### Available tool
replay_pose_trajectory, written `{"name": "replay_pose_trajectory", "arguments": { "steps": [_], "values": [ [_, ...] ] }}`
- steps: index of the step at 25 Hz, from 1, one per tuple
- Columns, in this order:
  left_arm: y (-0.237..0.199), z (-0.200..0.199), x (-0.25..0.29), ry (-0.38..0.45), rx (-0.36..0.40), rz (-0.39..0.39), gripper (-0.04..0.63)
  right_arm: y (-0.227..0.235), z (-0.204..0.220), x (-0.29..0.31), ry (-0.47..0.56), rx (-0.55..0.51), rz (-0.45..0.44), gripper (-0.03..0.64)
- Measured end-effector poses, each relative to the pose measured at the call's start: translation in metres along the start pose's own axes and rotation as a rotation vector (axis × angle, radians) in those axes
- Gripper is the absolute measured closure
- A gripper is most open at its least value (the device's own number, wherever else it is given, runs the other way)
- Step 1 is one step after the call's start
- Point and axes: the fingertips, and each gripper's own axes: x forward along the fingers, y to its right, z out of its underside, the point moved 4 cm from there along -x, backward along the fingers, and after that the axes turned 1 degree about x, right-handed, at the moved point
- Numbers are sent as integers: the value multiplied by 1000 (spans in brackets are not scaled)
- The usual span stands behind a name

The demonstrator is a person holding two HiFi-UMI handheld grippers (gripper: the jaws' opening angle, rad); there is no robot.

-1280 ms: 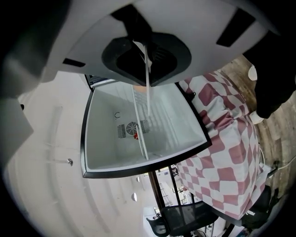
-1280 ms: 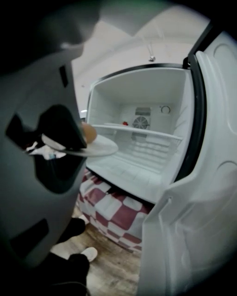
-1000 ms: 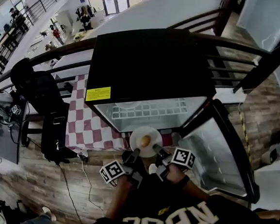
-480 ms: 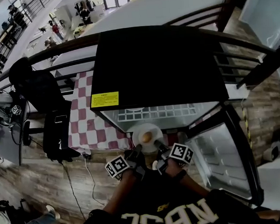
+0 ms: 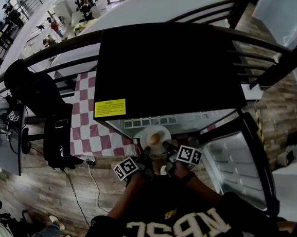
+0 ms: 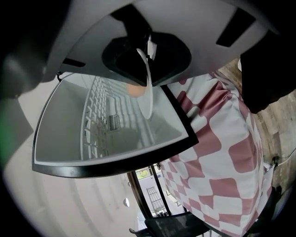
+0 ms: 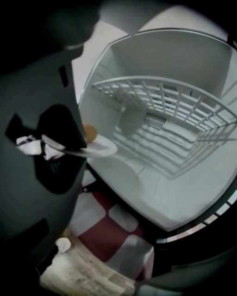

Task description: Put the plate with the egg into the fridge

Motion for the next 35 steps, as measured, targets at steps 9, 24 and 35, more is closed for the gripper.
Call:
{"name": "replay_pose_trajectory", "arguments": {
  "steps": [9, 24, 35],
  "values": [
    [-20, 3, 19, -117, 60, 29, 551, 26, -2, 10, -7, 114, 40, 580],
    [-27, -15, 30, -105, 45, -35, 548, 26, -11, 35, -43, 79, 81, 580],
    [-28, -22, 45, -155, 56, -59, 546, 28, -25, 45, -33, 63, 118, 572]
  ]
}}
